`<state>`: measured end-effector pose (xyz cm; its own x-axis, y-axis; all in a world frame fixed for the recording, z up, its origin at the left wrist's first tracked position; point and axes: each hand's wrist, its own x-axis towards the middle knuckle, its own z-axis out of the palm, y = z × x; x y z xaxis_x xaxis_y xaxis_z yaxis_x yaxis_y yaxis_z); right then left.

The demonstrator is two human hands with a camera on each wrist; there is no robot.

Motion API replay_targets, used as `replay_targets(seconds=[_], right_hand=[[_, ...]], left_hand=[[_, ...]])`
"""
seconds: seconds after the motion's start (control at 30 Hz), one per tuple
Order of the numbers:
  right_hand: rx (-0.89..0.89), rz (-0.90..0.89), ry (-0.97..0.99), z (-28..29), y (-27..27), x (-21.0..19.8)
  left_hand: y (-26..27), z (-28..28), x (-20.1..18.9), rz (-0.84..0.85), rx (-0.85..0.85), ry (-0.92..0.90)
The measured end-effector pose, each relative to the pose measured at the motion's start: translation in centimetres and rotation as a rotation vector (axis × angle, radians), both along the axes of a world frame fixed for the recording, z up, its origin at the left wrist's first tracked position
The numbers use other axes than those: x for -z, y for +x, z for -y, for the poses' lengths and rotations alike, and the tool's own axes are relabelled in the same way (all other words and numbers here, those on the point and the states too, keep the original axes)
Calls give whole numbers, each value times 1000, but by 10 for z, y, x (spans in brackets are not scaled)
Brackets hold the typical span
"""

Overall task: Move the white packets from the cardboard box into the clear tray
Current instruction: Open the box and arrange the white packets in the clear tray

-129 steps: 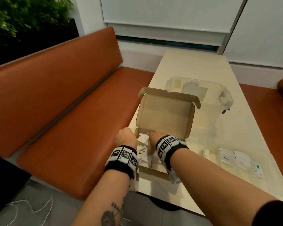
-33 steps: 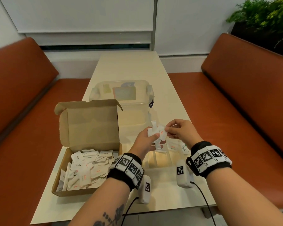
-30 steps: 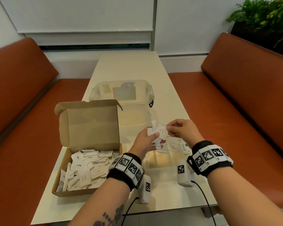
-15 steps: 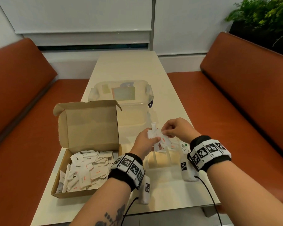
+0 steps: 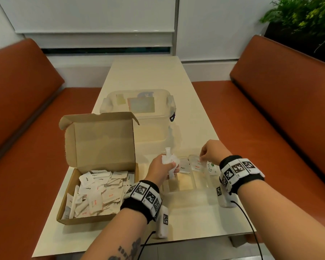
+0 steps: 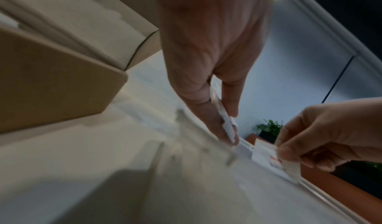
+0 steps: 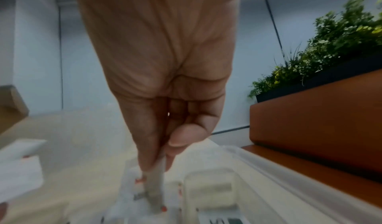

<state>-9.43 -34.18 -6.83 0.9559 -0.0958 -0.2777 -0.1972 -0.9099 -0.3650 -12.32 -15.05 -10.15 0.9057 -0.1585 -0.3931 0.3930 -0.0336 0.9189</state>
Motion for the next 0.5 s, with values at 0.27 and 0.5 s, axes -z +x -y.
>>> replay_targets(seconds=[0.27,0.5], right_hand=[[-54,-78,-195,-12,7,20],[-109,-120,-270,-20,11,19]], left_hand=[[-2,-4,3,9,56,31],[-2,-6,2,51,81,83]])
